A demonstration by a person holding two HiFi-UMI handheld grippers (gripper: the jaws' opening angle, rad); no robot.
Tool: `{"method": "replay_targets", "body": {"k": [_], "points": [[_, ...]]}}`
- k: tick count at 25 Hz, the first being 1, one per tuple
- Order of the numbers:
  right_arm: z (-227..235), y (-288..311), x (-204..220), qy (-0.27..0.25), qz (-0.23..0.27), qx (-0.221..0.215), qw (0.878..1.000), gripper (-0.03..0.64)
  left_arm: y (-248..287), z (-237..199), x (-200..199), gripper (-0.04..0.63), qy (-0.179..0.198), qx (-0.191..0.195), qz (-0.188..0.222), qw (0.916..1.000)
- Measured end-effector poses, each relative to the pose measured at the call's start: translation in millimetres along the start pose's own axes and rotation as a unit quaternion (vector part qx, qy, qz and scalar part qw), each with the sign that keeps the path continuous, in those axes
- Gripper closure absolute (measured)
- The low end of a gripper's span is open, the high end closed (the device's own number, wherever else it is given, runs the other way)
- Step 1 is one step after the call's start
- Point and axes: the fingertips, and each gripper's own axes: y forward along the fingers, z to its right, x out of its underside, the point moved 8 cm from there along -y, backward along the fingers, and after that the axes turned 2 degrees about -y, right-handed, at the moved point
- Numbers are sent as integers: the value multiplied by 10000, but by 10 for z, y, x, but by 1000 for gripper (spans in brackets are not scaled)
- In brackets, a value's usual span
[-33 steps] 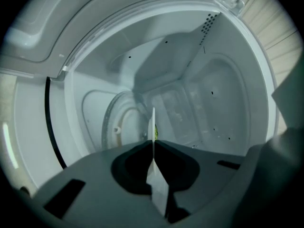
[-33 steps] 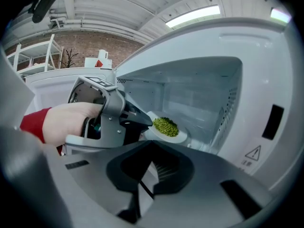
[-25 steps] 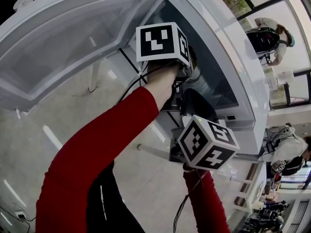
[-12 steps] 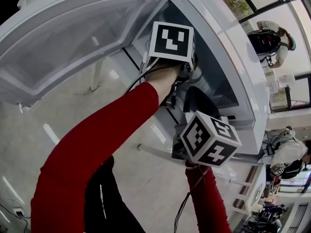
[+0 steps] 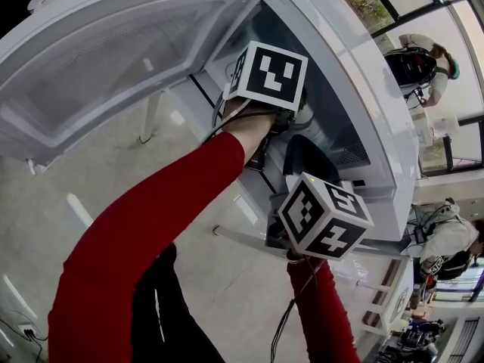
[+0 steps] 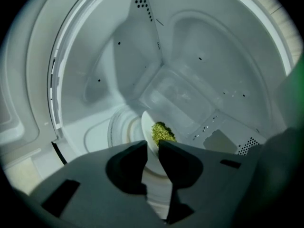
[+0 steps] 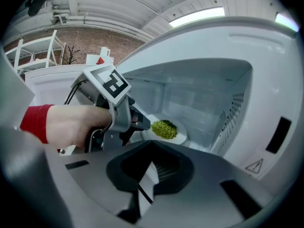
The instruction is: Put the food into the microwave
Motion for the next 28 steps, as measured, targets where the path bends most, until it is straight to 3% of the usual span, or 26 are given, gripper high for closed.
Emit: {"method": "replay_targets", "body": {"k": [11, 23, 28], "points": [[-10, 7, 25, 29, -34, -6, 10000, 603, 16, 0, -25, 509, 91, -186, -103, 9997], [-38, -30, 19, 9, -7, -22, 10000, 603, 21, 6, 5, 490, 555, -509, -73, 9971], [-37, -36, 30, 3, 2, -18, 10000, 603, 19, 8, 26, 483, 1047, -733, 44, 9918]]}}
